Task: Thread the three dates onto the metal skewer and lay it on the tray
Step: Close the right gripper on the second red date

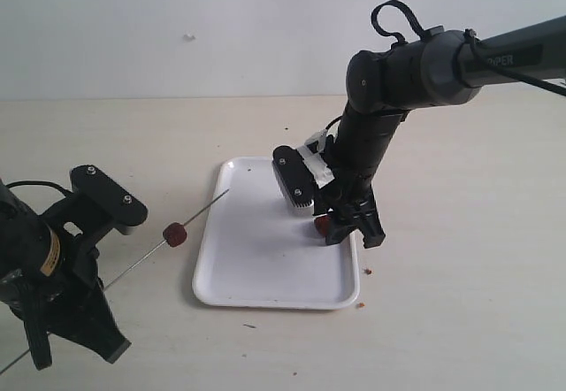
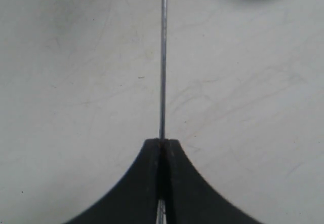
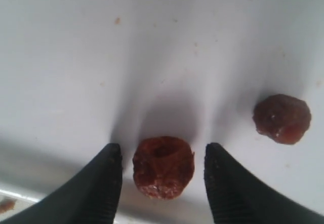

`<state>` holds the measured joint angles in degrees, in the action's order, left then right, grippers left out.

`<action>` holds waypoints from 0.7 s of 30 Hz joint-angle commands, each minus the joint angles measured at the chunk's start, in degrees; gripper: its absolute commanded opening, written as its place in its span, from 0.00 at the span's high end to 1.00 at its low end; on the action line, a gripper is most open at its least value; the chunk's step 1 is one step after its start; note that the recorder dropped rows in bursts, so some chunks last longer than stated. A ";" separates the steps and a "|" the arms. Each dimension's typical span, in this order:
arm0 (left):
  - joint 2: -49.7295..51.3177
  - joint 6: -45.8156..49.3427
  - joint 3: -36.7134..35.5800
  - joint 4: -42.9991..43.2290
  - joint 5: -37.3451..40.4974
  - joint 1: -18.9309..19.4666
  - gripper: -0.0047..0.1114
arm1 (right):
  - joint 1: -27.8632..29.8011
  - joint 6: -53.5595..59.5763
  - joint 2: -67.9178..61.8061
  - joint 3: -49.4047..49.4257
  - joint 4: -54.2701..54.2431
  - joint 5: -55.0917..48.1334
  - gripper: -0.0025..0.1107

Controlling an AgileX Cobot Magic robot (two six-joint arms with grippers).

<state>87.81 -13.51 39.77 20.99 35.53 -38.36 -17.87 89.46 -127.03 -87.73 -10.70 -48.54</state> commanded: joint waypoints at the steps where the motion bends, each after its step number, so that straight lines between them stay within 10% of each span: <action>1: -0.10 -0.64 -0.23 -0.51 -0.51 0.06 0.96 | 0.36 0.35 -0.92 0.05 3.28 -0.10 0.57; 21: -0.10 -0.53 -0.23 -0.51 -0.67 0.06 0.96 | 0.36 -0.16 -0.92 0.05 3.54 -1.13 0.63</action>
<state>87.81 -13.51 39.77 20.99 35.53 -38.36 -17.87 89.14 -127.03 -87.73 -9.54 -48.38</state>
